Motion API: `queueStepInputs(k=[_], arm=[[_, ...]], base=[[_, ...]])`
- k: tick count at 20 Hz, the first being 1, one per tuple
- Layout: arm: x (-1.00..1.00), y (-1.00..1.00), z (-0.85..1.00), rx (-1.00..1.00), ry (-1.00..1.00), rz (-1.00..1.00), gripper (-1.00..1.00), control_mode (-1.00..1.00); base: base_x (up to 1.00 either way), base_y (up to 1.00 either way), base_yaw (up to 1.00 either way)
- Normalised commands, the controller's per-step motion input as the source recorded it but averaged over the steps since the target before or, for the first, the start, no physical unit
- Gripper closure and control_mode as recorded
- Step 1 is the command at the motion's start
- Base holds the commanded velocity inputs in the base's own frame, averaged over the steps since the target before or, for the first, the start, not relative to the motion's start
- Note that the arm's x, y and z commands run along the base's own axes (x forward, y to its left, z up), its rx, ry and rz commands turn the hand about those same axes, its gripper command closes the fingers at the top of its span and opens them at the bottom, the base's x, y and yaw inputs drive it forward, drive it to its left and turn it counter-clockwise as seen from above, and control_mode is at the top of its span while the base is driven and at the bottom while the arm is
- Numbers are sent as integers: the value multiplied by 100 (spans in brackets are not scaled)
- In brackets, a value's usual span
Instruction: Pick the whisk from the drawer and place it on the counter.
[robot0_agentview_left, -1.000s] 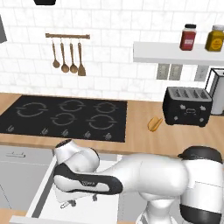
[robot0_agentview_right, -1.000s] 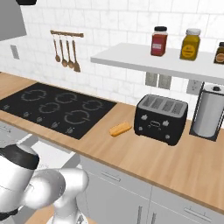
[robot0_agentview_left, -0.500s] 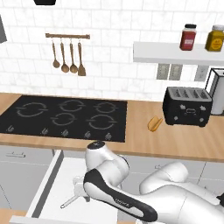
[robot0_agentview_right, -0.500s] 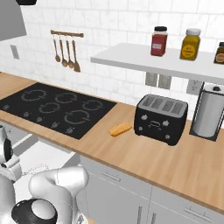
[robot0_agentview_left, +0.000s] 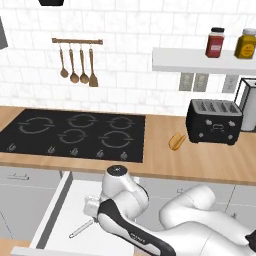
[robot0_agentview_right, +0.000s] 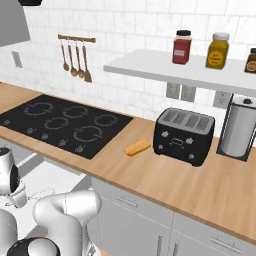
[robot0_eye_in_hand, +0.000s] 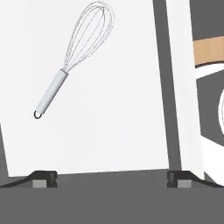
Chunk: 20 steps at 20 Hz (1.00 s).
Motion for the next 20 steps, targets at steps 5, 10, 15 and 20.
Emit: queueStepInputs(k=[5, 10, 15, 20], arm=[[68, 39, 0, -10, 0, -2, -100, -100], [57, 3, -10, -9, 4, 0, -100, -100], [10, 8, -41, -10, 0, 0, -100, -100], [0, 9, -48, -9, 0, 0, -100, -100]], base=[[0, 0, 0], [0, 0, 0], [0, 0, 0], [0, 0, 0]])
